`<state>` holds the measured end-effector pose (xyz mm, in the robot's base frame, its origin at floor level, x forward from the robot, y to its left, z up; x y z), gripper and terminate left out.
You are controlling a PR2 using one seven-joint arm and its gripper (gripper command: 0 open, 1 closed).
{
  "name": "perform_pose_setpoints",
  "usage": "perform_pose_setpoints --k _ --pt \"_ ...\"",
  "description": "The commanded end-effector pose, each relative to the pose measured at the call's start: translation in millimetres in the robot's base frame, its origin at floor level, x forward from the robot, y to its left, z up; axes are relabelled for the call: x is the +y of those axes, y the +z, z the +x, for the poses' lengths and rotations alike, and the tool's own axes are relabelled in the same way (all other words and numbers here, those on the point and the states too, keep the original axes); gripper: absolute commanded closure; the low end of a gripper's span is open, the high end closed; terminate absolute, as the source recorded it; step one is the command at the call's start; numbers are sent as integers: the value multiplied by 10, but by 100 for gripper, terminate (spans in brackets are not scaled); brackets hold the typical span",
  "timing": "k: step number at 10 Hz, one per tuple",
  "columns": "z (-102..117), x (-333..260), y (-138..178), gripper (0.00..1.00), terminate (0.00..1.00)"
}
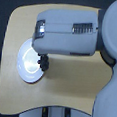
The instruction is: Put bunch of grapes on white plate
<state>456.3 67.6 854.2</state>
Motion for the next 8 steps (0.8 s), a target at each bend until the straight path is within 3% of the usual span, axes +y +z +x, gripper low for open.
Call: perform_pose_setpoints --k 1,8 --pt "-194 512 -325 100 0" --pt "-78 811 -733 100 0"
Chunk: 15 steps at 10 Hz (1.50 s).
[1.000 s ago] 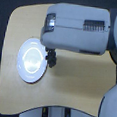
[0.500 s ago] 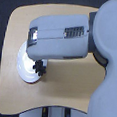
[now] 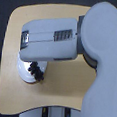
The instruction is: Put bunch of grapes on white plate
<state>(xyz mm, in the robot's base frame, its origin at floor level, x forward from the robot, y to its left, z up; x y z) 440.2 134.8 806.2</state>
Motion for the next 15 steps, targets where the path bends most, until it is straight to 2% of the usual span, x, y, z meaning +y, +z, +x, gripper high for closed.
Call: perform_pose_setpoints --k 1,14,15 --pt "108 149 -283 100 0" --pt "288 34 -383 100 0" --pt "290 29 -376 0 0"
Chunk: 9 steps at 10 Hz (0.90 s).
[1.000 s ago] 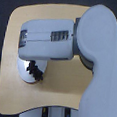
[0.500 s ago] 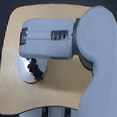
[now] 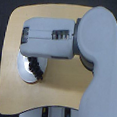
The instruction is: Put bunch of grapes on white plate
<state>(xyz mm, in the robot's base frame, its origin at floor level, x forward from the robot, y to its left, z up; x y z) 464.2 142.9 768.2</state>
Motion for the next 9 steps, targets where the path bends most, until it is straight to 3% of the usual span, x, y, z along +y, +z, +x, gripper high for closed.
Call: perform_pose_setpoints --k 1,5,9 --pt "64 -68 19 0 0" --pt "157 -152 139 0 0" --pt "392 -419 1004 0 0"
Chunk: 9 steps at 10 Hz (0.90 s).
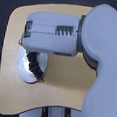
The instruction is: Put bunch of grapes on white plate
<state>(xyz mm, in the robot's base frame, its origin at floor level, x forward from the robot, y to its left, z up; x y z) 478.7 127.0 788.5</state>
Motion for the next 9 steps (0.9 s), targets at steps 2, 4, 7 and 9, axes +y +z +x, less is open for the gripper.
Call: perform_pose_setpoints --k 2,4,7,9 --pt "429 -558 1161 0 0" --pt "402 -703 1268 0 0" --pt "324 -1288 1402 0 0" --pt "298 -1878 1458 0 0"
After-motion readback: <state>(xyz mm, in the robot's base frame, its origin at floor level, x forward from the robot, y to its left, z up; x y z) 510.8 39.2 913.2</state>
